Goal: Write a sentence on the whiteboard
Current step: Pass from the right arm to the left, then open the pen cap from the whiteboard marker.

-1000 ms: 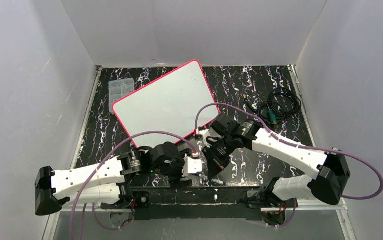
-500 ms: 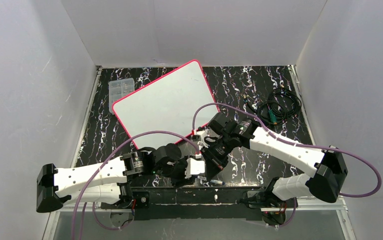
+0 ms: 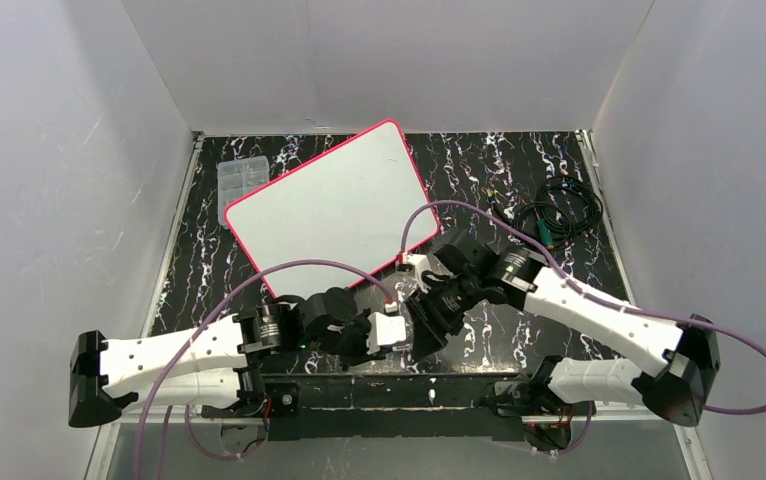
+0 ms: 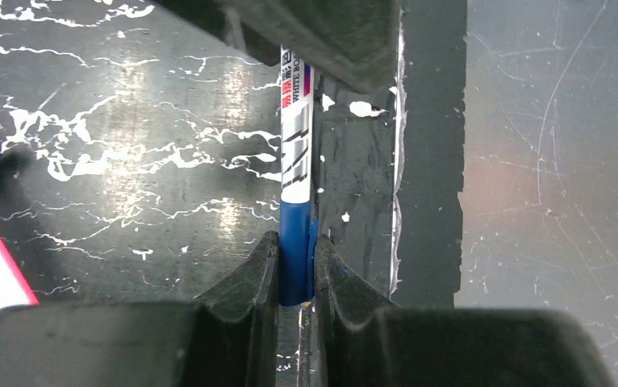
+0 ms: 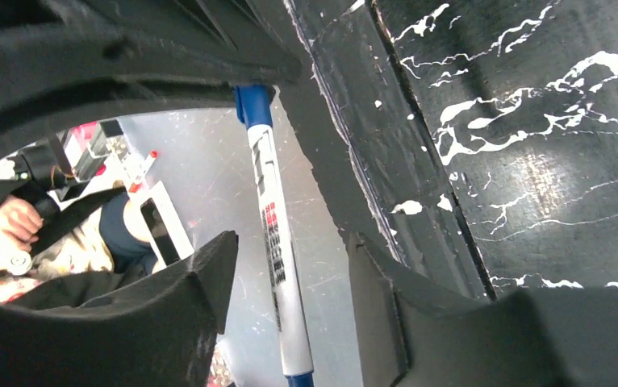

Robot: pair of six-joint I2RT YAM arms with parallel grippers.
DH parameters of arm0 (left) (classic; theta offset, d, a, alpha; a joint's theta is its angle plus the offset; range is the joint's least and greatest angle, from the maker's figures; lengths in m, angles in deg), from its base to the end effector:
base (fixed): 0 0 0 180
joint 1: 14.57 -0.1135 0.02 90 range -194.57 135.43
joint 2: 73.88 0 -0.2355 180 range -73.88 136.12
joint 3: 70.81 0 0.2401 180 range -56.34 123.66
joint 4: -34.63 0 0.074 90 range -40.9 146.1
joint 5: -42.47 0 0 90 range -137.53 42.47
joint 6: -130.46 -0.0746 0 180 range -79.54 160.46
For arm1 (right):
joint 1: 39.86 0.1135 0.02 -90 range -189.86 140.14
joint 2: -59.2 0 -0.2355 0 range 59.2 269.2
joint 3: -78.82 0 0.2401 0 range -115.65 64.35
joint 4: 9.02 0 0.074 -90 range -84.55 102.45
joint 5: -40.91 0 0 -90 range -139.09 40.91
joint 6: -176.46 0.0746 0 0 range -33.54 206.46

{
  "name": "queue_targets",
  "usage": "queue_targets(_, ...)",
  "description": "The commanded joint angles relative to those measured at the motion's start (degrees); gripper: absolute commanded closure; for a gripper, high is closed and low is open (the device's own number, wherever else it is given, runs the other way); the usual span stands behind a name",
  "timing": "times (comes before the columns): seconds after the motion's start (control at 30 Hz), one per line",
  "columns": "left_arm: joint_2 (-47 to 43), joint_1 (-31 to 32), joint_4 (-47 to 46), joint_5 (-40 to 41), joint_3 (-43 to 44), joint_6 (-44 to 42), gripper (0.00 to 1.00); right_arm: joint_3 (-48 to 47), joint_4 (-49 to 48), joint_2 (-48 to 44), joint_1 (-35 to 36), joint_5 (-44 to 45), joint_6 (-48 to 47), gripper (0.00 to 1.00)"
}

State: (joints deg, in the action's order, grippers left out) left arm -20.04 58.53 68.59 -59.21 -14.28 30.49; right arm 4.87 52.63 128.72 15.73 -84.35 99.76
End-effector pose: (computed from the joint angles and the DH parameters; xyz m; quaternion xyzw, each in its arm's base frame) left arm 0.0572 -0.2403 0.2386 0.6122 0.6159 -0.3309 0.3692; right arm 0.1058 0.2306 0.2392 -0.4095 0.8219 0.3917 0.0574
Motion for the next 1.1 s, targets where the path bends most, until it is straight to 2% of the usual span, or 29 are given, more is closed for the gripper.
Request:
queue_targets(0.0, -1.8, -2.1, 1.1, 1.0, 0.9, 0.8, 1.0, 3.6, -8.4, -6.8, -0.2, 3.0, 7.3, 0.37)
queue_targets(0.13, -0.5, -4.9, 0.5, -4.7, 1.9, 0.9, 1.0, 6.0, -13.8, -14.5, -0.3, 7.8, 13.3, 0.19)
queue_targets(0.2, -0.4, -6.2, -0.2, -7.7, 2.2, 1.7, 1.0, 7.8, -16.5, -18.1, -0.3, 10.4, 16.4, 0.12)
queue_targets(0.47, -1.3, -9.9, -2.2, -13.6, 2.1, 4.6, 1.0, 13.6, -23.0, -23.8, -0.3, 15.1, 23.4, 0.09)
queue_targets(0.6, -0.8, -10.1, -2.0, -14.8, 2.6, 5.1, 1.0, 17.1, -30.0, -23.7, -0.3, 11.7, 26.6, 0.18)
queue_targets(0.7, -0.7, -10.2, -2.1, -15.2, 2.7, 5.4, 1.0, 18.5, -33.0, -22.5, -0.3, 9.6, 27.9, 0.34)
queue_targets(0.87, 0.3, -10.5, -1.2, -14.8, 3.2, 5.6, 1.0, 19.4, -33.6, -22.4, -0.3, 8.6, 28.5, 0.49)
queue_targets(1.07, 1.3, -10.7, -1.0, -14.1, 3.6, 5.9, 1.0, 20.0, -33.7, -22.9, -0.3, 8.4, 29.0, 0.56)
